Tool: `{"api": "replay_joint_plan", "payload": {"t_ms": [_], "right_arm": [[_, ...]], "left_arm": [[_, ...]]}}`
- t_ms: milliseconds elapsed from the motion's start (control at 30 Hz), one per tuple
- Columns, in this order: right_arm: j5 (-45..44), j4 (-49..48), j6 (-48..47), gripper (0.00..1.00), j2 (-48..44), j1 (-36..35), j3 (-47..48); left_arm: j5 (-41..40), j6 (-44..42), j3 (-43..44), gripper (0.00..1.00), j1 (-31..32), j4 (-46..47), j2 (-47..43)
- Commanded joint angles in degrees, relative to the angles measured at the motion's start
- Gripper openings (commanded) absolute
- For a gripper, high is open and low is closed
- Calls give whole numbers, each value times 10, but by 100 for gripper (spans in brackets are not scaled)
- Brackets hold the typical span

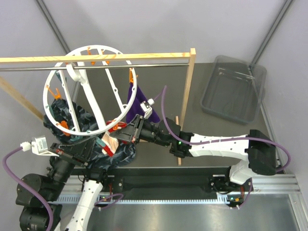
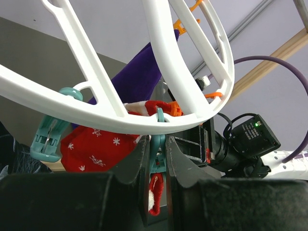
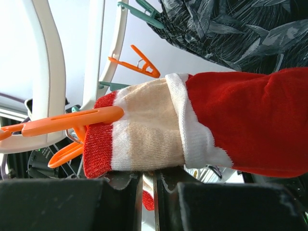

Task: Clip the socks to the hanger
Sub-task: Clamp the sock onto the hanger.

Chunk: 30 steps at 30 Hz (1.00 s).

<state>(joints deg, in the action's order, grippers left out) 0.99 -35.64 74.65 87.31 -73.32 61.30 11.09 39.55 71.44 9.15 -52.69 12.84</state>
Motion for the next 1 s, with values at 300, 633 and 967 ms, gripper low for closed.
{"api": "replay_joint_plan", "payload": {"t_ms": [300, 633, 967], "right_arm": [[13, -46, 3, 0, 1, 5, 31], [9, -45, 1, 0, 4, 5, 37], [7, -40, 1, 4, 16, 5, 49]], "left_arm": [[17, -2, -6, 0, -1, -30, -9], [20, -4, -5, 35, -1, -31, -12], [16, -17, 9, 65, -1, -40, -12]]}}
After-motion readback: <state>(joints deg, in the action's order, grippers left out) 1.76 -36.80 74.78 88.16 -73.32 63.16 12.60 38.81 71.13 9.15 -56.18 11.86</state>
